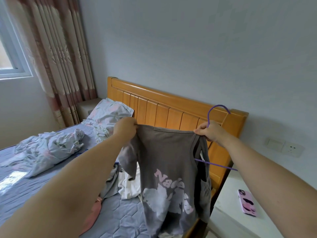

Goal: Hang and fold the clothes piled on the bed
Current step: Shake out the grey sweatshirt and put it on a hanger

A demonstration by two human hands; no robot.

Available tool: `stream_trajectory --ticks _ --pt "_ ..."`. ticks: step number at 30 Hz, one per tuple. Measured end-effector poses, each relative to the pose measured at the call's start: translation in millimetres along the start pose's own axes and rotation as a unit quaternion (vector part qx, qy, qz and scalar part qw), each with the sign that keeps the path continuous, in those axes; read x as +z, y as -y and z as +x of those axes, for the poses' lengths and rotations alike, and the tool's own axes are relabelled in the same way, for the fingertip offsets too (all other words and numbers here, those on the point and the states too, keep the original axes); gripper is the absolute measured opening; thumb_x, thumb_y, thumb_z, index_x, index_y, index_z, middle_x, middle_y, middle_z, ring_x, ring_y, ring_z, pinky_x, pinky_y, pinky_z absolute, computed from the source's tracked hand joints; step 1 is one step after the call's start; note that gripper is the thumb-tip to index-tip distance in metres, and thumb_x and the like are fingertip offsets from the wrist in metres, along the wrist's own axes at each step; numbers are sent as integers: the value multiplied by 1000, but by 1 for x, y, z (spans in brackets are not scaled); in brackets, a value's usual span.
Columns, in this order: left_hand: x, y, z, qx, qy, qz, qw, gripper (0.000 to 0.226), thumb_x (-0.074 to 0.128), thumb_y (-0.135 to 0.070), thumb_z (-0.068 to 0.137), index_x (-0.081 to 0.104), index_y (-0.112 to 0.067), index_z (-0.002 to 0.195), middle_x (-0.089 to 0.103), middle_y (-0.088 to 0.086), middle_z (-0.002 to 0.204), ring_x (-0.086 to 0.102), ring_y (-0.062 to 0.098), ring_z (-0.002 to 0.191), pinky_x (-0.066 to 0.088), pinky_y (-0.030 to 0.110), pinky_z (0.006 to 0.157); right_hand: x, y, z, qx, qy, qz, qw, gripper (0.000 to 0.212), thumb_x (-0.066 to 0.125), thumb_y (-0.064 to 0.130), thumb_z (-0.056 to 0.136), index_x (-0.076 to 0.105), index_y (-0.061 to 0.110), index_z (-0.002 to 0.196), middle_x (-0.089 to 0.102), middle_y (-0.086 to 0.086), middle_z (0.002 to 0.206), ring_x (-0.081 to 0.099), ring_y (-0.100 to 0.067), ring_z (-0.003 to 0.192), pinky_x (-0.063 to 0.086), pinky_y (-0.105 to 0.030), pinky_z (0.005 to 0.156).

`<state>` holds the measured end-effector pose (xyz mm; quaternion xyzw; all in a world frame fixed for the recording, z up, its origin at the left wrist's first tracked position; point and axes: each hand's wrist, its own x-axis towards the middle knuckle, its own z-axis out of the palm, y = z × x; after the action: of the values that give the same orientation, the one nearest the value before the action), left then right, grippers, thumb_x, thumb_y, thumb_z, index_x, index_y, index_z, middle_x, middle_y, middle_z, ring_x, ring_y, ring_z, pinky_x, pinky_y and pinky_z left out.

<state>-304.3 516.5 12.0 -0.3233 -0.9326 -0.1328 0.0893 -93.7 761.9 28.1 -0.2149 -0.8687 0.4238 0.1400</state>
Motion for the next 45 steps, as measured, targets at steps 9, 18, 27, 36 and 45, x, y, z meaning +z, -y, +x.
stream_trajectory --ticks 9,18,27,36,45 --pt "-5 -107 -19 234 158 -93 955 13 48 -27 97 57 -18 96 56 -4 82 52 11 74 33 21 62 31 40 8 -74 -9 -49 996 25 69 23 85 70 0 75 65 -13 73 57 -16 73 47 -31 71" --pt "-10 -96 -3 113 27 -184 976 30 42 -24 100 49 -22 71 50 -5 69 48 11 65 32 23 56 54 9 -13 -327 -310 -200 870 16 54 14 86 56 8 71 51 -1 70 45 -13 70 36 -22 65" --pt "-32 -89 2 109 8 -233 966 26 46 -20 98 58 -11 77 52 1 68 47 12 61 36 24 57 114 -33 2 -95 -30 -203 974 30 47 13 92 62 17 118 44 -2 112 49 -21 98 45 -30 85" --pt "-51 -64 -7 78 -43 -306 948 26 51 -15 96 65 3 84 57 11 73 50 20 69 38 29 62 105 -51 13 91 151 -414 893 43 50 29 89 46 23 132 43 -12 137 37 -34 128 30 -51 106" --pt "-22 9 -21 14 21 -218 976 30 59 -17 86 56 -16 56 52 3 60 48 17 64 35 27 57 65 -57 20 101 58 -385 915 10 54 14 90 63 14 84 57 -1 73 53 -19 69 39 -25 57"
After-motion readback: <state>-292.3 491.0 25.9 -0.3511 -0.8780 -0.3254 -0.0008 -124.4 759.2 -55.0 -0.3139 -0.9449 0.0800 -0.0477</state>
